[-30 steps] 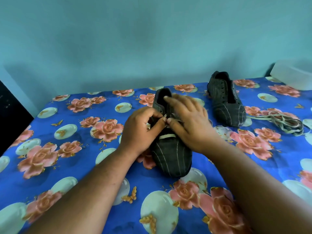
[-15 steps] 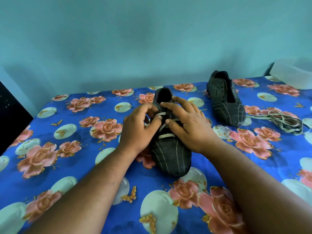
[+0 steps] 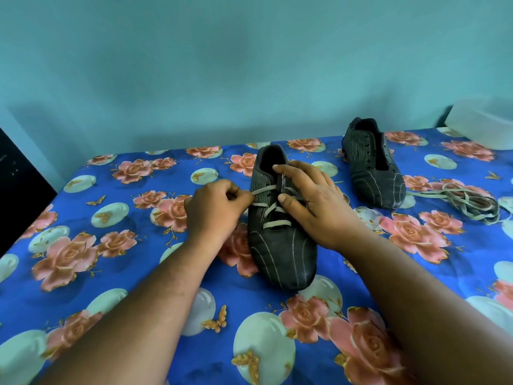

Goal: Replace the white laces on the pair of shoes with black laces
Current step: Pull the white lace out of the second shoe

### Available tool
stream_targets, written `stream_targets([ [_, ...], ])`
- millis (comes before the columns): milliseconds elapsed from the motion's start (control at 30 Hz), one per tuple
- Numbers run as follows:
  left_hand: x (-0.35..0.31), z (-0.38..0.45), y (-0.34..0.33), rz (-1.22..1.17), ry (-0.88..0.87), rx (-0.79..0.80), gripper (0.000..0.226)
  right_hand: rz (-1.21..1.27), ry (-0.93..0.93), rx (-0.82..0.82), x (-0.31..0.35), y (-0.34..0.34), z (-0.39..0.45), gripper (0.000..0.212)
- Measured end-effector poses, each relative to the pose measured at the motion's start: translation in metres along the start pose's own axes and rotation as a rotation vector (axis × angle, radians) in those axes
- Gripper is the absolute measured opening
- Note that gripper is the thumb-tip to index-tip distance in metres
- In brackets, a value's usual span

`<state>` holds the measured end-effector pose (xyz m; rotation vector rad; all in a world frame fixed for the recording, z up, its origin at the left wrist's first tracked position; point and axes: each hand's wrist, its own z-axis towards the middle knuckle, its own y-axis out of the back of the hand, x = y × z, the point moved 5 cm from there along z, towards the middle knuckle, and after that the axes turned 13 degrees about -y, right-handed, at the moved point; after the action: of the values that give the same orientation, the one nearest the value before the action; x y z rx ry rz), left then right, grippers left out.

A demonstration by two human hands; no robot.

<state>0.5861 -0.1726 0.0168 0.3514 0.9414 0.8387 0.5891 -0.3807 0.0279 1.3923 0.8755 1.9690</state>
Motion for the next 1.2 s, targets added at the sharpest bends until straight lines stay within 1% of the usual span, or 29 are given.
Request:
stream_targets([
  [67, -0.007, -0.001, 0.003, -0.013, -0.098, -0.072, 0.028, 0.017, 0.003, 0.004, -0.001, -0.001, 0.0, 0.057],
  [133, -0.02, -0.001, 0.003, -0.1, -0.261, -0.112, 0.026, 0.026, 0.006, 0.006, -0.001, -0.001, 0.0, 0.057],
  [200, -0.032, -0.001, -0.003, -0.136, -0.415, -0.075, 0.027, 0.03, 0.006, 0.007, -0.002, -0.001, 0.0, 0.057],
  [267, -0.038, -0.002, -0.008, -0.079, -0.479, -0.043, 0.026, 0.036, 0.002, 0.01, -0.001, -0.001, 0.0, 0.057],
  [300, -0.037, -0.003, -0.01, -0.062, -0.467, -0.043, 0.025, 0.038, 0.002, 0.014, -0.001, -0.001, 0.0, 0.057],
  [367, -0.028, -0.001, -0.009, -0.003, -0.385, -0.064, 0.026, 0.038, 0.007, 0.019, 0.0, -0.001, 0.0, 0.059],
  [433, -0.009, 0.002, -0.006, 0.115, -0.206, -0.043, 0.026, 0.039, -0.001, 0.024, -0.001, -0.001, 0.001, 0.06],
  [500, 0.018, 0.004, -0.005, 0.184, 0.031, 0.049, 0.028, 0.039, -0.004, 0.026, -0.001, -0.001, 0.001, 0.06],
  [533, 0.027, 0.004, -0.004, 0.201, 0.115, 0.088, 0.028, 0.037, 0.0, 0.023, -0.001, -0.001, 0.0, 0.06],
  [567, 0.033, 0.004, -0.003, 0.207, 0.152, 0.088, 0.027, 0.036, 0.004, 0.021, -0.001, -0.002, 0.001, 0.06],
  [600, 0.035, 0.005, -0.002, 0.188, 0.15, 0.054, 0.024, 0.039, 0.005, 0.022, -0.001, -0.002, 0.001, 0.06],
  [633, 0.031, 0.006, 0.0, 0.117, 0.106, -0.01, 0.021, 0.044, 0.003, 0.023, -0.001, -0.002, 0.001, 0.061],
  [700, 0.012, 0.005, 0.002, -0.083, -0.069, -0.114, 0.025, 0.052, 0.003, 0.024, -0.002, -0.002, 0.001, 0.061],
  [733, 0.001, 0.004, 0.0, -0.141, -0.175, -0.11, 0.029, 0.054, 0.005, 0.022, -0.002, -0.002, 0.001, 0.061],
  [800, -0.019, -0.001, -0.004, -0.109, -0.35, -0.067, 0.032, 0.054, 0.011, 0.02, -0.002, -0.003, 0.001, 0.061],
  [833, -0.025, -0.002, -0.007, -0.073, -0.4, -0.048, 0.03, 0.055, 0.013, 0.02, -0.003, -0.003, 0.002, 0.061],
  [900, -0.031, -0.002, -0.009, -0.028, -0.435, -0.043, 0.025, 0.063, 0.013, 0.02, -0.003, -0.003, 0.002, 0.061],
  [967, -0.031, -0.002, -0.01, 0.019, -0.411, -0.05, 0.026, 0.069, 0.011, 0.021, -0.003, -0.003, 0.002, 0.061],
  [1033, -0.023, -0.001, -0.009, 0.066, -0.319, -0.059, 0.026, 0.069, 0.006, 0.025, -0.002, -0.003, 0.002, 0.061],
  [1100, -0.008, 0.002, -0.008, 0.1, -0.168, -0.055, 0.022, 0.068, 0.005, 0.027, -0.002, -0.003, 0.002, 0.06],
  [1200, 0.014, 0.003, -0.003, 0.19, 0.058, 0.005, 0.02, 0.066, 0.005, 0.034, -0.002, -0.002, 0.0, 0.057],
])
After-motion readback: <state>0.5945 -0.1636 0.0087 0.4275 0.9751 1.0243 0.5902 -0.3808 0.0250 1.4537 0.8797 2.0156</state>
